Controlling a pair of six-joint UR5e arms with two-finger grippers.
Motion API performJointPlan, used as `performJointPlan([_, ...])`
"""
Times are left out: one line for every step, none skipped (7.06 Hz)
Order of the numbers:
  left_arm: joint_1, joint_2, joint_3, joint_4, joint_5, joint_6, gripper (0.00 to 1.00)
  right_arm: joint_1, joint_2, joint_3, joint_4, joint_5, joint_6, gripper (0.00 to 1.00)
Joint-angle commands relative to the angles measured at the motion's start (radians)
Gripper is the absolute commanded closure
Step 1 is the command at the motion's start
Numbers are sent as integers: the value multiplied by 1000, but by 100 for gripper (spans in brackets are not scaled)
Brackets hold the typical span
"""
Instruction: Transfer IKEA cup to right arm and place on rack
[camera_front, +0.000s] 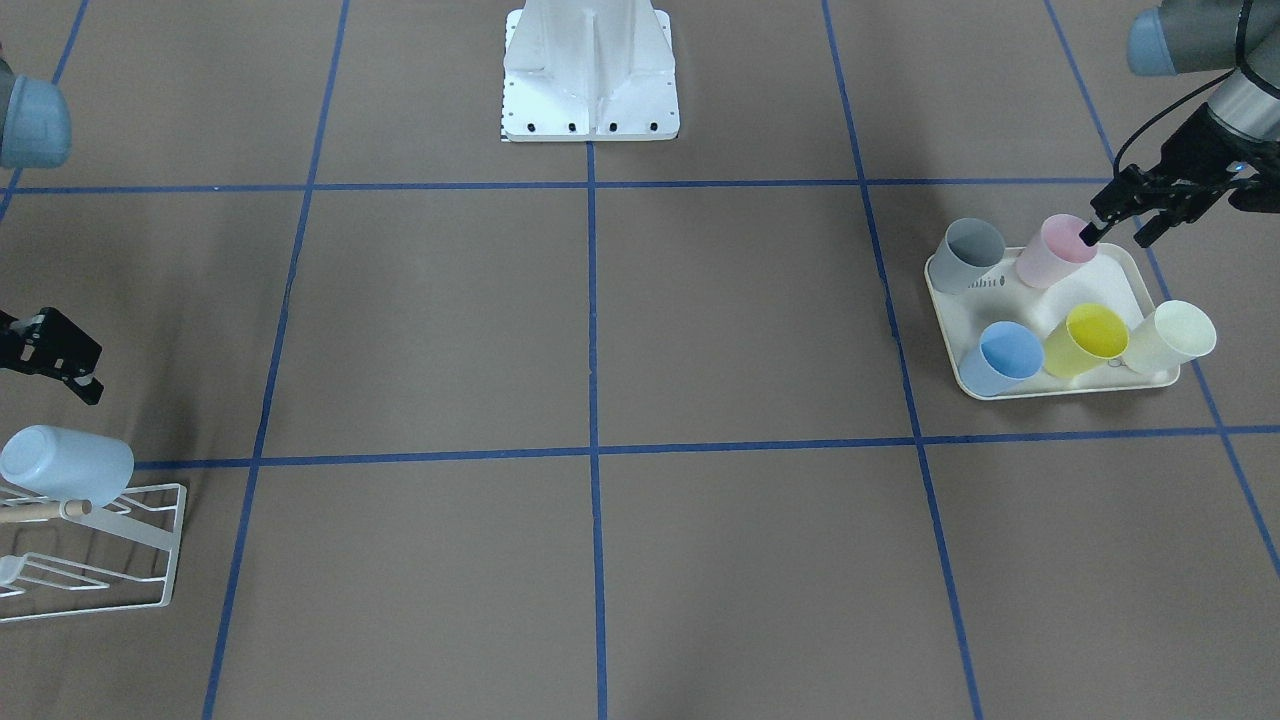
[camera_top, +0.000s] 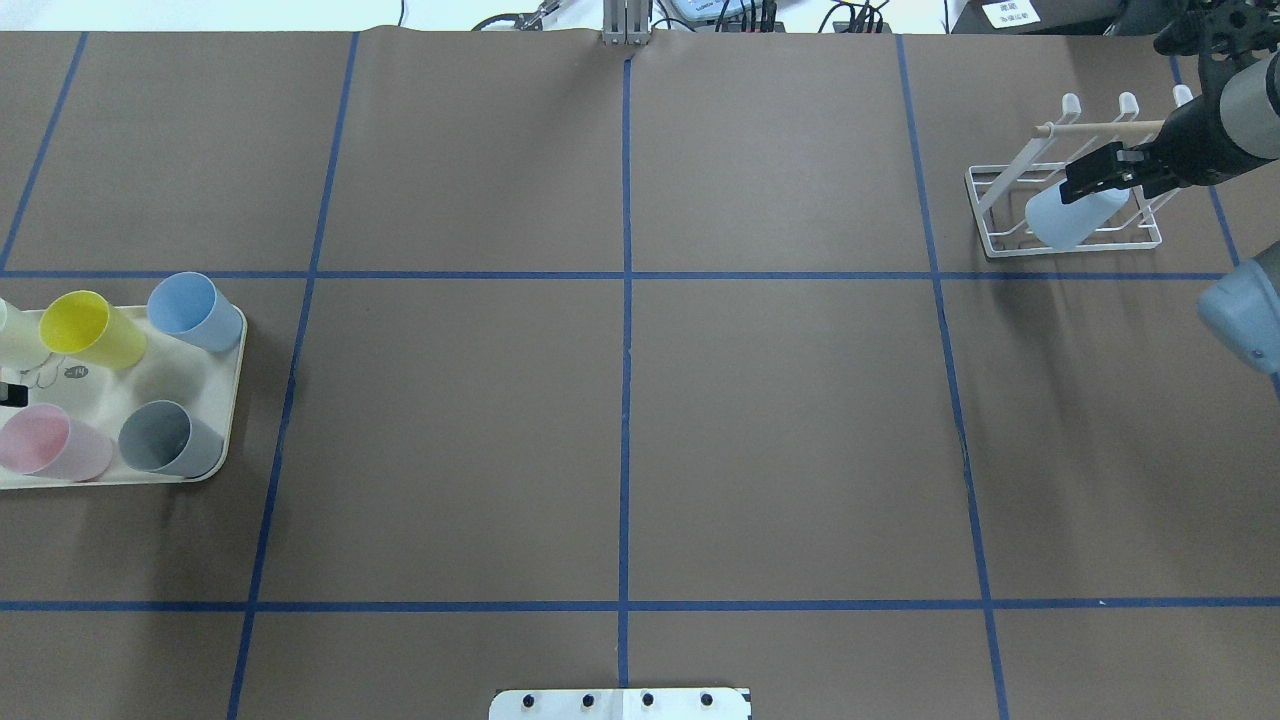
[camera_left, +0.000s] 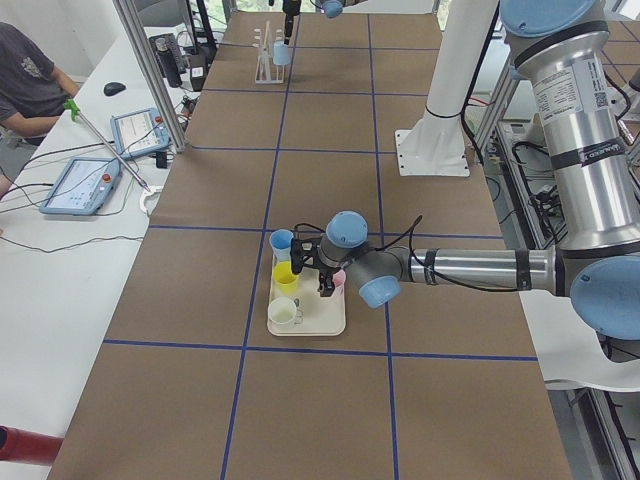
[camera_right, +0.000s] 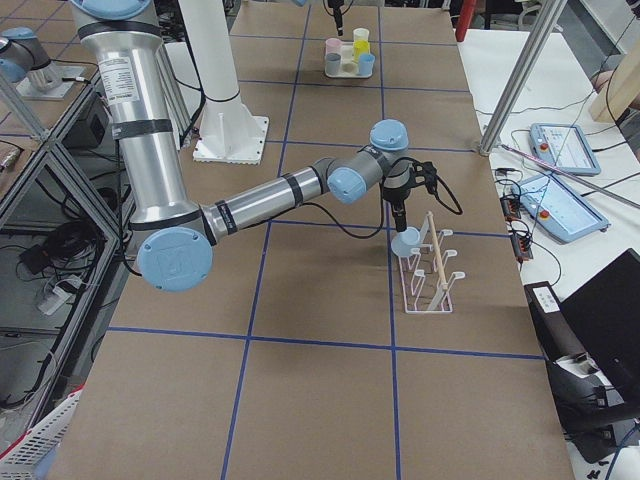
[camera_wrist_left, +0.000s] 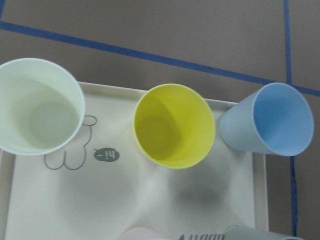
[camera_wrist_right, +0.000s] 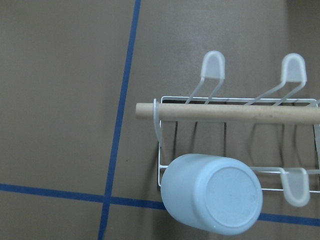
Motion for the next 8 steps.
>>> performJointPlan([43, 20, 2, 23, 29, 7, 0, -6, 0, 0, 0, -1, 2, 1])
performJointPlan([51, 18, 2, 37, 27, 7, 2, -7, 2, 0, 0, -1, 2, 1])
performJointPlan([60, 18, 2, 41, 27, 6, 7, -10, 2, 0, 0, -1, 4, 1])
performJointPlan([74, 17, 10, 43, 26, 4, 13, -15, 2, 0, -1, -1, 4, 1])
performJointPlan([92, 12, 16, 44, 27, -8, 27, -13, 2, 1, 0, 0, 2, 1])
performJointPlan([92, 9, 14, 64, 27, -8, 49, -13, -1, 13, -1, 3, 4, 1])
performJointPlan([94, 3, 13, 66, 26, -8, 84, -13, -4, 35, -3, 8, 4, 1])
performJointPlan([92, 1, 13, 66, 26, -8, 100, -13, -4, 41, -1, 19, 19, 1])
